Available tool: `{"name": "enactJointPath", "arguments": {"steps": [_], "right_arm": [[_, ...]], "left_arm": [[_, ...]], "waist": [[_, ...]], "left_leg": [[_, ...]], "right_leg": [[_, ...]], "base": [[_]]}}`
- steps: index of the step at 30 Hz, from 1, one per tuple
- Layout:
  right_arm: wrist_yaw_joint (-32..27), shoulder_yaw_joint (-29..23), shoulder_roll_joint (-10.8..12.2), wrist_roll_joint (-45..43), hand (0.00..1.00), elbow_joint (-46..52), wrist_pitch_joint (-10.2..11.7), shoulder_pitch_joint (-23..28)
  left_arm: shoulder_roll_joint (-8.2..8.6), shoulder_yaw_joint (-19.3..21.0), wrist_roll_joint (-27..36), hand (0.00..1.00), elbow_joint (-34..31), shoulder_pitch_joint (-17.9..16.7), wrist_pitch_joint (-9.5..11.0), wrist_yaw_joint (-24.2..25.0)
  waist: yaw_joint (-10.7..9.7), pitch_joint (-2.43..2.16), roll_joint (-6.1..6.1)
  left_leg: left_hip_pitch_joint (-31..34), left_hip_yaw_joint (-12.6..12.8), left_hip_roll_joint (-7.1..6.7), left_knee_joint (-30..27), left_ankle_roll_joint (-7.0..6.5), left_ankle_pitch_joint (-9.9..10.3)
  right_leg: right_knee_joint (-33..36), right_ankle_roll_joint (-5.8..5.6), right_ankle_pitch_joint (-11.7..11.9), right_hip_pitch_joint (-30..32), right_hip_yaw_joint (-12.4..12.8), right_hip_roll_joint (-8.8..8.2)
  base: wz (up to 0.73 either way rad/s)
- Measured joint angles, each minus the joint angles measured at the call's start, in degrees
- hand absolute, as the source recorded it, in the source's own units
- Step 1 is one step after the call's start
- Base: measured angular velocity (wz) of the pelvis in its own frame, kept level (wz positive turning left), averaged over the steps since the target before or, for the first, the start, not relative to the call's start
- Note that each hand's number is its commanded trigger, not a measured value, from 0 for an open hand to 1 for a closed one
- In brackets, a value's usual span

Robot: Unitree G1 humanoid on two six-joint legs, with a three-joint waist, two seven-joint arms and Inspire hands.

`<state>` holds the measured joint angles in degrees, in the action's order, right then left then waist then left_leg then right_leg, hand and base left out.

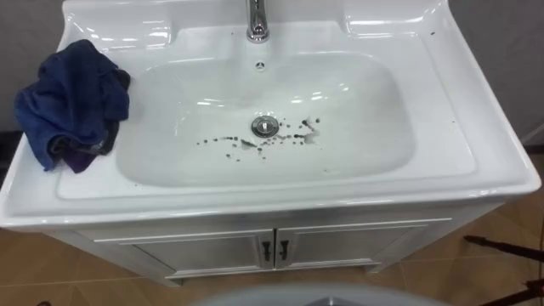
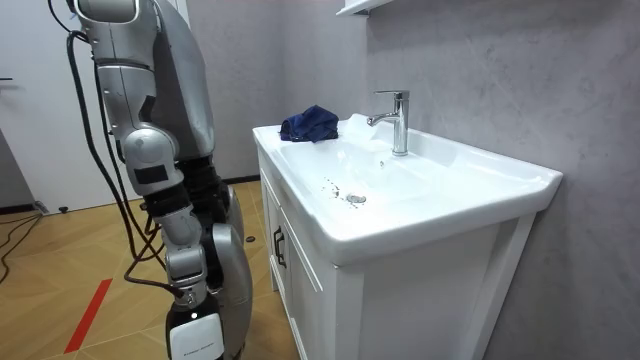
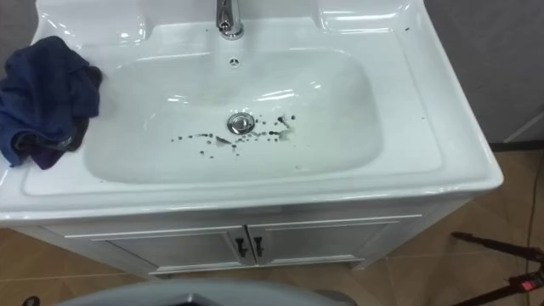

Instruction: Wipe basin

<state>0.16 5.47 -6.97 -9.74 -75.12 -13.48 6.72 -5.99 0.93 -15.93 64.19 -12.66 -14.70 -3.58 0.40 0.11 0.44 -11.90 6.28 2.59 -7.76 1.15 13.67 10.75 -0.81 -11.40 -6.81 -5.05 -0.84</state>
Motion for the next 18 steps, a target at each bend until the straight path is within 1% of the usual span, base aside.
{"name": "enactJointPath", "arguments": {"steps": [8,11,16,18], "right_arm": [[-0.1,0.0,0.0,0.0,0.00,0.1,1.5,-0.1],[-0.4,0.0,0.0,0.3,0.00,0.1,2.2,-0.1],[-0.6,0.0,0.0,0.4,0.00,0.1,2.8,-0.5],[-0.6,0.0,0.0,0.4,0.00,0.1,3.0,-0.5]], "left_arm": [[0.01,0.0,0.0,0.00,0.0,0.1,0.4,-1.2],[0.01,0.0,0.0,0.00,0.0,0.1,1.0,-1.4],[0.00,0.1,0.0,0.00,-0.1,0.1,1.9,-3.5],[0.07,0.6,0.1,0.00,-0.1,0.0,2.6,-4.5]], "waist": [[0.0,-0.01,0.04],[0.0,0.00,0.00],[0.0,0.02,-0.18],[-0.1,0.00,-0.30]], "left_leg": [[0.2,0.0,0.00,0.0,0.00,0.0],[0.2,0.0,-0.01,0.0,0.00,0.0],[0.3,0.0,-0.02,0.0,0.00,0.0],[0.3,0.0,-0.01,0.0,0.00,0.0]], "right_leg": [[0.0,0.00,0.0,0.2,0.0,-0.01],[0.1,0.00,0.0,0.2,0.0,-0.01],[0.1,-0.01,0.0,0.5,0.1,-0.01],[0.1,0.00,0.0,0.5,-0.2,-0.09]], "base": [[0.00],[0.00],[-0.01],[0.00]]}}
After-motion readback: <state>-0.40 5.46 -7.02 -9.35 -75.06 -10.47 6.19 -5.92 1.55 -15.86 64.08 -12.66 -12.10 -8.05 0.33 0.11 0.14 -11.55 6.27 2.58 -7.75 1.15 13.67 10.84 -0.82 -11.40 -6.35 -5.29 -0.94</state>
